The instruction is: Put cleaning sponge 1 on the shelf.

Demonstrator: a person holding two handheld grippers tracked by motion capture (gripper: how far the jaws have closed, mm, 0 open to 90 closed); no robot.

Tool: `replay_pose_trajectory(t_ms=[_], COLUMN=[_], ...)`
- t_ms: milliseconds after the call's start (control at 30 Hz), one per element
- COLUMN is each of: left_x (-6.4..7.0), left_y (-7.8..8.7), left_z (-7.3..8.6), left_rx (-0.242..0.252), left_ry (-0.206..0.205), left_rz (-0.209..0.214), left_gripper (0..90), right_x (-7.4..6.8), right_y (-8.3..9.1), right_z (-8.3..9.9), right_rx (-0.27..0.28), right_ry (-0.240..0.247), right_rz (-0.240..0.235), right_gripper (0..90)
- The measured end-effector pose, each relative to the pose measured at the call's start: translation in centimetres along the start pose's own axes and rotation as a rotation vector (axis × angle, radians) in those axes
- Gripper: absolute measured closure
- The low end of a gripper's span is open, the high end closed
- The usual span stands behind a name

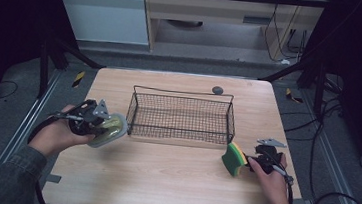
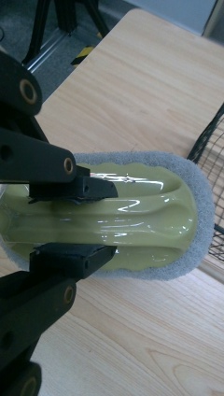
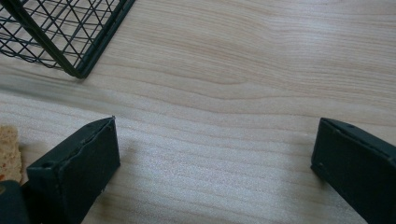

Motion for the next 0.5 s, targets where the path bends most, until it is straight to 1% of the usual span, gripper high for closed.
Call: replay_pose_trajectory(t_ms=[100, 167, 300, 433, 500], left_x=[-0.2, -0.4, -0.9, -1.2, -1.3], left_y=[0.7, 1.0, 1.2, 1.5, 1.8], left_z=[-0.6, -0.8, -1.3, -2.0, -2.5], left_rx=[0.009, 0.013, 0.013, 0.016, 0.014], left_ry=[-0.019, -0.023, -0.026, -0.042, -0.056], left_rz=[-0.01, -0.02, -0.033, -0.044, -0.057], left_gripper=[70.9, 70.9, 70.9, 71.0, 70.9], right_x=[0.0, 0.0, 0.0, -0.1, 0.0], right_y=[0.0, 0.0, 0.0, 0.0, 0.0], right_z=[0.0, 0.0, 0.0, 0.0, 0.0], right_rx=[-0.001, -0.001, -0.001, -0.002, -0.002], right_ry=[-0.003, 0.001, 0.001, -0.004, -0.002], right_rz=[-0.002, -0.001, -0.001, -0.003, -0.003], right_gripper=[1.2, 1.0, 1.0, 1.1, 1.1])
Point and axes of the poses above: each handheld gripper's, and its own axes: y roughly backward along the jaws, z roughly out of its underside, x roughly to its right, the point moved 7 cm from there along -y, roughly forward along the jaws, and after that the axes turned 1 degree about -x, right-handed, at the moved point
